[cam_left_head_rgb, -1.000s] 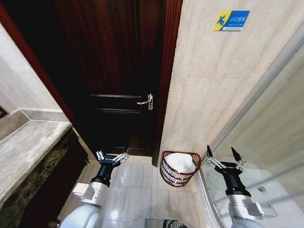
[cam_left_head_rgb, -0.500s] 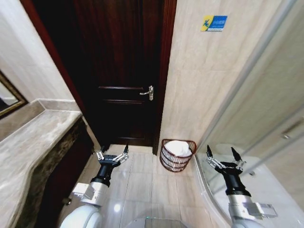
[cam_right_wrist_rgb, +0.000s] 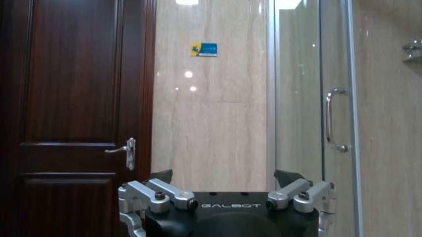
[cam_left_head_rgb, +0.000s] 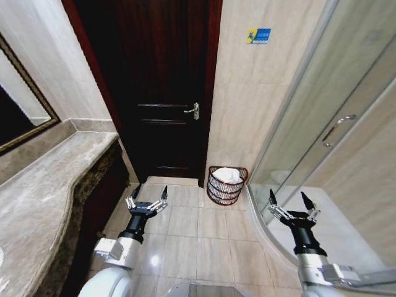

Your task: Discard the used towel into the hamper.

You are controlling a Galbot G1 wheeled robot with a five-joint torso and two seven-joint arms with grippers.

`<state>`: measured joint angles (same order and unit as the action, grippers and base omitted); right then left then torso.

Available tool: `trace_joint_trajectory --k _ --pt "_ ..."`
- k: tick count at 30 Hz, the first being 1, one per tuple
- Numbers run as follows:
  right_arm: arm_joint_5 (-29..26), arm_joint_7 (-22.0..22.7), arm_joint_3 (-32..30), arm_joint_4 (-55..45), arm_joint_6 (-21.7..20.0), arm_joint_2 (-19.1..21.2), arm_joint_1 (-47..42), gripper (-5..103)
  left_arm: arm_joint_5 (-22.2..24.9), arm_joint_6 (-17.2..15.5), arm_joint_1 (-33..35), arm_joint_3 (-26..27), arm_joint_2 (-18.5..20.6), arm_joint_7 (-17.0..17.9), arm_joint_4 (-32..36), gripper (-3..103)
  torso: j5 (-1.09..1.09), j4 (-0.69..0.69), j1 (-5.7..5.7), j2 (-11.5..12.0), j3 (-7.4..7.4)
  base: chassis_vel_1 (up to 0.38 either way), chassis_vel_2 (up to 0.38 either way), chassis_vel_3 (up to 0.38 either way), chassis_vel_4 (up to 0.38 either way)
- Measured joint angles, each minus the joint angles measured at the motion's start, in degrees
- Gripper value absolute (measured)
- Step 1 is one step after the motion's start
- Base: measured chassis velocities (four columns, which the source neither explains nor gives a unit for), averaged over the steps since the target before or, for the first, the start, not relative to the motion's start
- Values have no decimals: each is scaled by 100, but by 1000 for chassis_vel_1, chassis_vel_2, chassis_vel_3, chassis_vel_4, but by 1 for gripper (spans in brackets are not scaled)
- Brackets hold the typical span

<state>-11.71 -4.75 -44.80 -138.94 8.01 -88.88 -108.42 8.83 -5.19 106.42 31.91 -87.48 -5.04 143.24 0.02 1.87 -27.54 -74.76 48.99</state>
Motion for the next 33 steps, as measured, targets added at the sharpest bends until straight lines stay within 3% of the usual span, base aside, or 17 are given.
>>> trace_joint_trajectory --k 15,33 --pt "0 0 0 0 0 0 -1 100 0 0 0 0 0 0 0 100 -2 0 -1 3 0 -5 4 12 -6" --pt "0 0 0 0 0 0 -2 100 0 0 1 0 0 0 0 100 -4 0 4 -1 -2 196 -197 -203 200"
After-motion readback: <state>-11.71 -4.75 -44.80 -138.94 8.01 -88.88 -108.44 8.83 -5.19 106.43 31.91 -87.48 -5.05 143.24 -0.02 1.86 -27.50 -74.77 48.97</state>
